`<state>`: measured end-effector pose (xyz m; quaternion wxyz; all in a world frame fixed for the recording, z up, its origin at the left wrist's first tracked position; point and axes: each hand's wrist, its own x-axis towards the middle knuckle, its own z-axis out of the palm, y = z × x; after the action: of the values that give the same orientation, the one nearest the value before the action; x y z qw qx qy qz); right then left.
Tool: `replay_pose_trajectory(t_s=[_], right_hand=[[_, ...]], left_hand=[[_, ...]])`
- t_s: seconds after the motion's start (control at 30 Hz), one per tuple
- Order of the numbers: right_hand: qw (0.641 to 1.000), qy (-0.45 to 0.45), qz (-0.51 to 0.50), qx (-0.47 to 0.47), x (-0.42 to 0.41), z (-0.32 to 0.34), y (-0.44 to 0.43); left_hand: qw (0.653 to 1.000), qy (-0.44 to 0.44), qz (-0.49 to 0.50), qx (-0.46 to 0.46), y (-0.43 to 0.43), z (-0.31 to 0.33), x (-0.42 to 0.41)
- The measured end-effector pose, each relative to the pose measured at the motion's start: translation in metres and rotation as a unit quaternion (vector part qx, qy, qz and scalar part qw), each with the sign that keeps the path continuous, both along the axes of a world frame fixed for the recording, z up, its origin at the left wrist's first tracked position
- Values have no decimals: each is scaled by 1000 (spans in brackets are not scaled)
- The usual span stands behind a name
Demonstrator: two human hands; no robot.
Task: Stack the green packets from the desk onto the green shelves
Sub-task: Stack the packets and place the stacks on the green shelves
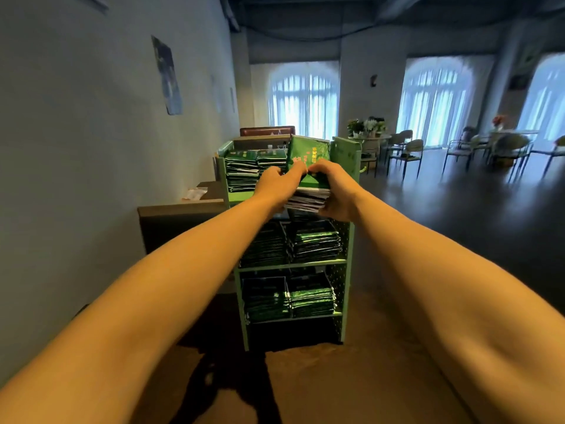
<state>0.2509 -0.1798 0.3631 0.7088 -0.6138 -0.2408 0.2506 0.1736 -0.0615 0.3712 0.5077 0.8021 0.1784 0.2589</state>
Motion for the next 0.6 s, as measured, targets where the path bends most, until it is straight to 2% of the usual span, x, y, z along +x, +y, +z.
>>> replay_pose_trajectory(t_s=[0.1, 0.27, 0.47, 0.6], right_hand=[[998, 15, -68, -5, 18, 14, 12], [991, 16, -122, -61, 88, 22, 39], [986, 3, -120, -117, 98, 35, 51], [979, -6, -109, -173, 109, 37, 64]], left_hand=[[976, -63, 90, 188, 16, 1, 19], [915, -76, 133, 373, 51, 11, 45], [843, 39, 87, 530, 89, 16, 79], [795, 135, 45, 589, 93, 17, 95]])
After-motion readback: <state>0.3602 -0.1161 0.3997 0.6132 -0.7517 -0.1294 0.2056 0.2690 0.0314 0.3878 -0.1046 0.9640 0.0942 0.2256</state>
